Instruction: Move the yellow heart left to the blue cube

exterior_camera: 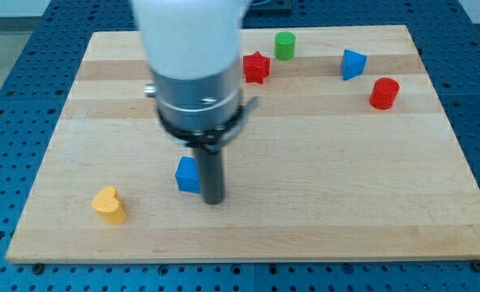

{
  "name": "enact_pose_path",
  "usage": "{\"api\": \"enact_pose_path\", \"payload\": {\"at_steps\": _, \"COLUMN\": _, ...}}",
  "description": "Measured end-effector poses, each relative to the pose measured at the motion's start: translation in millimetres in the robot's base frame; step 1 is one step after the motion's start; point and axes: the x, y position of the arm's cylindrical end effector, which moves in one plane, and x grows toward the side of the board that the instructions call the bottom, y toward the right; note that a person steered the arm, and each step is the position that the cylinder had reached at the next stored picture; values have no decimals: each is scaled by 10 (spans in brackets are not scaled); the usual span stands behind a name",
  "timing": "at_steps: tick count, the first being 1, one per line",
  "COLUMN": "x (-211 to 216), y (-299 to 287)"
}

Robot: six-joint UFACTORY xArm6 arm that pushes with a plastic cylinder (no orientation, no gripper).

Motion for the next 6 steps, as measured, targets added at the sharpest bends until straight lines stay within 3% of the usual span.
{"api": "enact_pose_path", "payload": {"at_steps": 1, "x": -106, "y": -418}}
{"api": "enact_pose_path", "payload": {"at_steps": 2, "x": 203, "y": -464}}
{"api": "enact_pose_path", "payload": {"at_steps": 3, "x": 639, "y": -113}}
{"api": "enact_pose_path", "payload": {"at_steps": 5, "x": 511, "y": -1108}}
{"api": "enact_pose_path", "payload": {"at_steps": 6, "x": 404, "y": -1119}}
